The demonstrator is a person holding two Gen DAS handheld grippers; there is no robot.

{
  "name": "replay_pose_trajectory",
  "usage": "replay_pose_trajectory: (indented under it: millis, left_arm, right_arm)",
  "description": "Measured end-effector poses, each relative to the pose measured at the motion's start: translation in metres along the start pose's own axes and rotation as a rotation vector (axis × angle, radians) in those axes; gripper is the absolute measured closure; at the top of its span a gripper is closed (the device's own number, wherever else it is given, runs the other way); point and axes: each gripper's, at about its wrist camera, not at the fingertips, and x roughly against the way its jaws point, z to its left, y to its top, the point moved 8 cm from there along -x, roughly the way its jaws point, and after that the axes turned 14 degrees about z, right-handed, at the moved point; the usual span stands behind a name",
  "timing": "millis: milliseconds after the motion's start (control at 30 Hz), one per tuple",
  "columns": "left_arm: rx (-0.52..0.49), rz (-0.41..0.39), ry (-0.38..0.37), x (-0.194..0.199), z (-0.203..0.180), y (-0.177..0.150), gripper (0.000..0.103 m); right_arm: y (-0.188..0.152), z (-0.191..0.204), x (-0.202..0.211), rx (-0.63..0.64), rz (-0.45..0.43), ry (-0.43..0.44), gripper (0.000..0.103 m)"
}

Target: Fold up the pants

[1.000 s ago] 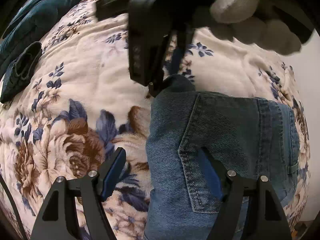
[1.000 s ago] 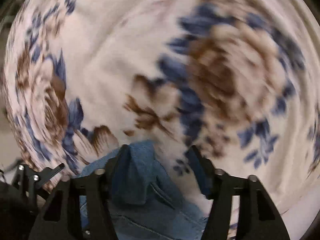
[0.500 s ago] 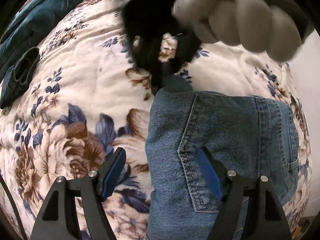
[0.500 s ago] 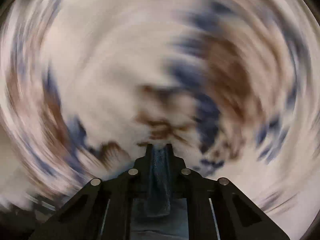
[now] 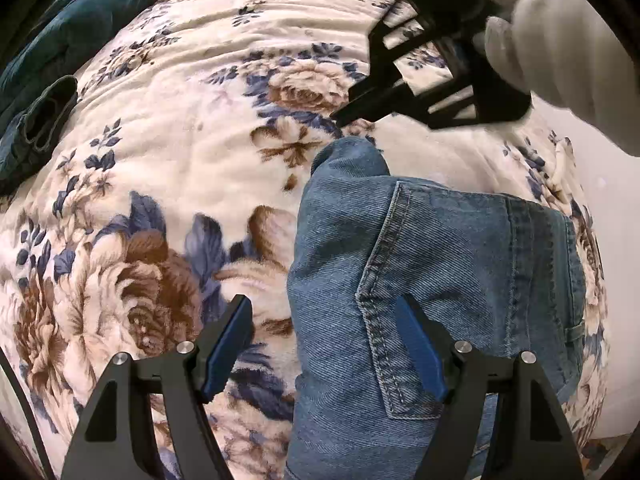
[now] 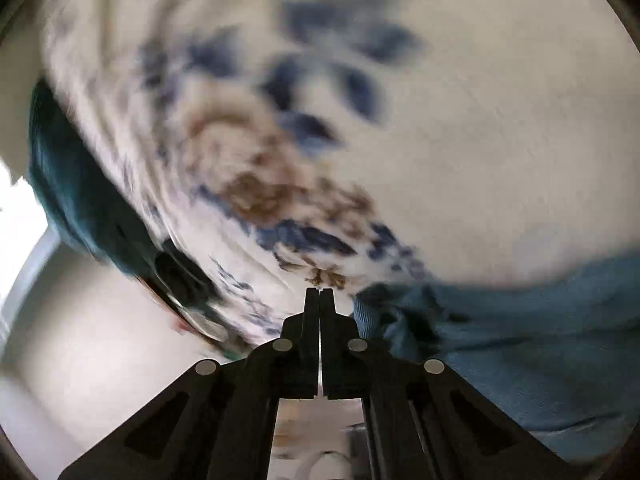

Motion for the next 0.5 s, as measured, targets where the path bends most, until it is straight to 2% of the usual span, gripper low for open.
replay_pose_trajectory:
  millis: [33, 67, 100, 133, 200, 233, 267, 300, 333, 467, 500]
  left_arm:
    - [-0.003, -0.001, 0.001, 0.000, 0.000, 0.000, 0.030]
    - [-0.004, -0.001, 0.002, 0.001, 0.000, -0.001, 0.030]
    - [-0.004, 0.000, 0.001, 0.001, 0.000, -0.001, 0.030]
    - [-0.004, 0.002, 0.000, 0.001, 0.000, -0.001, 0.030]
    - [-0.002, 0.007, -0.004, 0.002, 0.000, -0.001, 0.030]
    - [-0.003, 0.008, -0.002, 0.002, -0.001, -0.001, 0.030]
    - [-0.005, 0.008, 0.000, 0.002, -0.001, -0.002, 0.030]
    - [-0.010, 0.012, 0.012, 0.002, -0.001, -0.003, 0.030]
    - [-0.011, 0.009, 0.015, 0.002, -0.001, -0.003, 0.030]
    - [-0.005, 0.000, -0.006, 0.004, 0.001, -0.005, 0.030]
    - [-0.004, 0.007, -0.021, 0.002, 0.000, -0.006, 0.030]
  right_arm:
    - [-0.002, 0.014, -0.003, 0.101, 0.017, -0.126, 0.095]
    - [-0.005, 0.026, -0.005, 0.197, 0.026, -0.233, 0.075]
    - [-0.013, 0.038, -0.011, 0.306, 0.043, -0.403, 0.055]
    - [-0.018, 0.038, -0.017, 0.362, 0.057, -0.521, 0.020]
    - [-0.027, 0.027, -0.032, 0.411, 0.110, -0.681, 0.019]
    - [-0.029, 0.022, -0.039, 0.404, 0.140, -0.683, 0.027]
    - [-0.033, 0.015, -0.052, 0.352, 0.187, -0.618, 0.066]
    - [-0.040, 0.003, -0.056, 0.289, 0.204, -0.563, 0.077]
    - [-0.040, -0.005, -0.063, 0.234, 0.187, -0.501, 0.077]
    - [-0.040, -0.032, -0.047, -0.039, 0.089, -0.040, 0.085]
    - [-0.038, -0.042, -0.043, -0.087, 0.066, 0.014, 0.086]
